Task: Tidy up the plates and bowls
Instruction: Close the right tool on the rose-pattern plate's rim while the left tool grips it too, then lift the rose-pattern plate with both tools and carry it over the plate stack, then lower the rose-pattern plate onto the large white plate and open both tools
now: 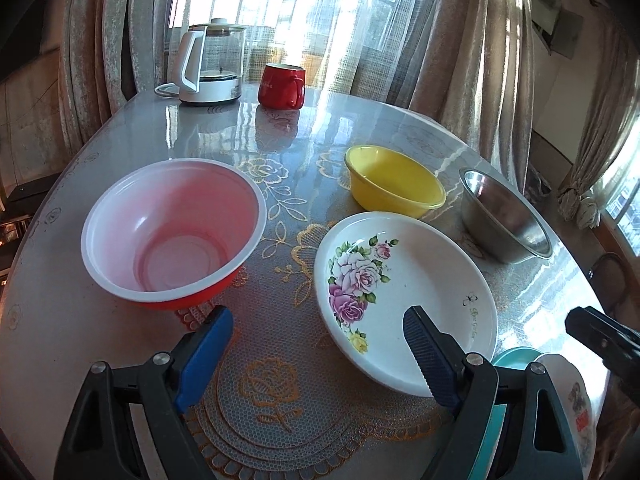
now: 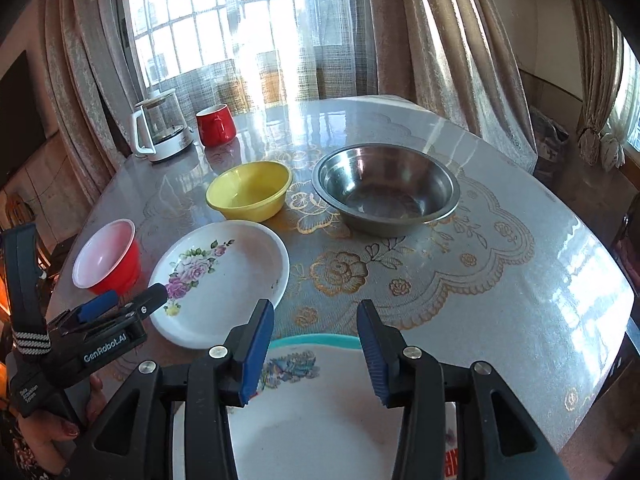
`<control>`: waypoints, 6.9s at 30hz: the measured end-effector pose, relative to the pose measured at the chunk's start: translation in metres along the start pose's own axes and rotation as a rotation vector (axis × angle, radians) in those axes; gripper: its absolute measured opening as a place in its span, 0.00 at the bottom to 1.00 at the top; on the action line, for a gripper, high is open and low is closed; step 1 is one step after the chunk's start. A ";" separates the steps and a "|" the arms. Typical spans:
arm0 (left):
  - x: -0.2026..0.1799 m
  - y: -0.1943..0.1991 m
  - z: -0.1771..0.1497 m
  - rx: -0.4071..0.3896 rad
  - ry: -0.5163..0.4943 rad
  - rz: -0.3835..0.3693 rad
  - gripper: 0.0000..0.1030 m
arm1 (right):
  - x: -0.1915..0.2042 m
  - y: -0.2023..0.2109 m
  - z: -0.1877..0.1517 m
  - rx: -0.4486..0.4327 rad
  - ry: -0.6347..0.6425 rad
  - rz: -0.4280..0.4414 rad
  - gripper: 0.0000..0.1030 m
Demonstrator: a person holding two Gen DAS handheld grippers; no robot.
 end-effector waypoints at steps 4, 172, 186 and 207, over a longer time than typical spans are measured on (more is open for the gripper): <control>-0.002 0.002 0.003 -0.025 -0.029 -0.015 0.84 | 0.007 -0.022 0.011 0.034 0.013 -0.028 0.43; -0.144 0.047 -0.103 0.127 -0.454 -0.253 0.31 | -0.065 0.051 -0.123 0.167 -0.020 -0.110 0.32; -0.143 0.048 -0.108 0.150 -0.485 -0.206 0.33 | -0.057 0.060 -0.115 0.127 0.023 -0.090 0.33; -0.102 0.077 -0.075 0.070 -0.275 -0.193 0.49 | -0.052 0.059 -0.111 0.114 -0.041 0.000 0.33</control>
Point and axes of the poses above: each gripper's, at about its wrist camera, not at the fingertips, and y roughly against the way its jaws point, x to its left, z to its top, the point moved 9 cm from there along -y, roughly the way its jaws point, and after that the axes turned 13 degrees about -z, right-handed, at the moved point
